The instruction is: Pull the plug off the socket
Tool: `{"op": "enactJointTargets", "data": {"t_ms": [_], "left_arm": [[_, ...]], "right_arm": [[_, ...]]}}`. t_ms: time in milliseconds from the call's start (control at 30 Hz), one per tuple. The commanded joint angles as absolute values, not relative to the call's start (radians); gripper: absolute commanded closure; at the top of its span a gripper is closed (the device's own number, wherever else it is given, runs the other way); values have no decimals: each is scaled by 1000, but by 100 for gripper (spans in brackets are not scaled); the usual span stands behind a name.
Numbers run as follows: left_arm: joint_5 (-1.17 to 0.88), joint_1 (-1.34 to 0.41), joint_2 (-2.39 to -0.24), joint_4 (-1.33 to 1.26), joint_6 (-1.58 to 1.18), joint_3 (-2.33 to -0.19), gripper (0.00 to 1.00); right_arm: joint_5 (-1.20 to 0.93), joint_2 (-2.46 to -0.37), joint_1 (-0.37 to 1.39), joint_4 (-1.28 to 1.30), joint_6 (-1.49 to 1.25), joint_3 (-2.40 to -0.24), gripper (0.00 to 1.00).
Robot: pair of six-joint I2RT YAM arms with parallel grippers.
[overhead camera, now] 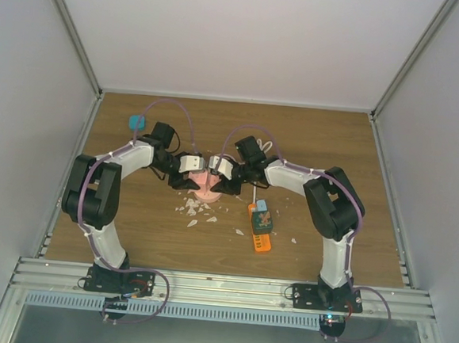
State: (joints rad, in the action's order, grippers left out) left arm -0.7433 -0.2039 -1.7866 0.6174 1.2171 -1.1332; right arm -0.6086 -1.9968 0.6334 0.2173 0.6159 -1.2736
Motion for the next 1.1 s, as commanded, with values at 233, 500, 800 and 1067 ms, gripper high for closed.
{"op": "enactJointTargets", "data": {"t_ms": [233,500,800,1067], "left_arm": [[-937,-225,-1760,672,1217,-1240,82],[-1026,-198,-1820,743,1199,-1320,87],[-935,-217,-1673,511,1307,-1111,89],[-1003,-196,-1764,687,1253,-1253,87]], "right_arm": [[-528,-2048,618,242,674,-1266,79],[-508,-2056,617,253,689,-1265,83],[-491,-2082,608,276,670,-1284,85],[-455,-2088,607,265,657,-1290,85]]}}
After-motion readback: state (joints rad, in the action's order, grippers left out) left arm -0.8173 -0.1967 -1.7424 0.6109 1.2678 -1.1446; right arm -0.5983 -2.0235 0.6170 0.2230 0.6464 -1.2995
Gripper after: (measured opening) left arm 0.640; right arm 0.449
